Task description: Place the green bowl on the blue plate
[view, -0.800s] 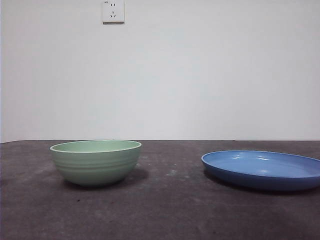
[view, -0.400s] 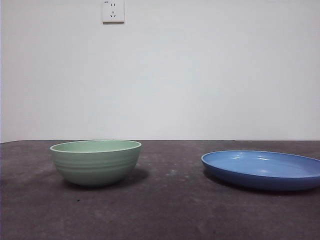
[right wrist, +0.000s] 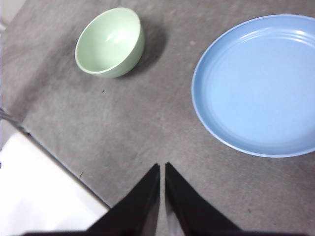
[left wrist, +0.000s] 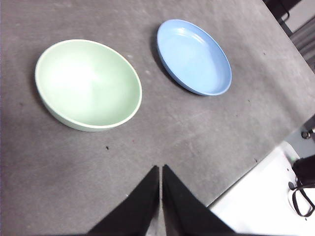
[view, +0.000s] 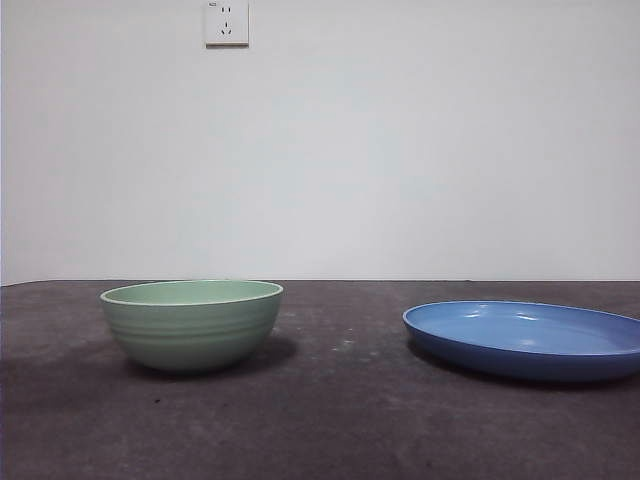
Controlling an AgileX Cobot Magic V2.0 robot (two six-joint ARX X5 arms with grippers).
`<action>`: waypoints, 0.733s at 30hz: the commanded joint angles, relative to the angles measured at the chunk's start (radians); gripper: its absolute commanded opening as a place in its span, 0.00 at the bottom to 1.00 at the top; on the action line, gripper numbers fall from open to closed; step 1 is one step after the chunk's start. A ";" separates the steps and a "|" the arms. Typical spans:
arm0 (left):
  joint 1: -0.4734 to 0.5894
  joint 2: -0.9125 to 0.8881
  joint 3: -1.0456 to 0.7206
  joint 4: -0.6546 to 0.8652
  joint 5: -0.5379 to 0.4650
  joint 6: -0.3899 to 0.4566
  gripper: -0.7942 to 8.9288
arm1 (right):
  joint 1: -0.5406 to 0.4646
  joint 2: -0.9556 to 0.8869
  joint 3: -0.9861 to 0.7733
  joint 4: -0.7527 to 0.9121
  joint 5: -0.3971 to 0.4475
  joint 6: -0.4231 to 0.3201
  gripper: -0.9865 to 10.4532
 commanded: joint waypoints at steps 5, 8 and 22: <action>-0.005 0.005 0.021 0.011 0.006 0.024 0.13 | 0.018 0.003 0.021 0.001 -0.003 -0.027 0.10; -0.005 0.005 0.021 0.011 0.005 0.023 0.32 | 0.018 0.003 0.021 0.002 -0.003 -0.022 0.20; -0.005 0.011 0.021 0.024 -0.007 -0.007 0.50 | 0.019 0.003 0.021 0.002 -0.002 -0.008 0.42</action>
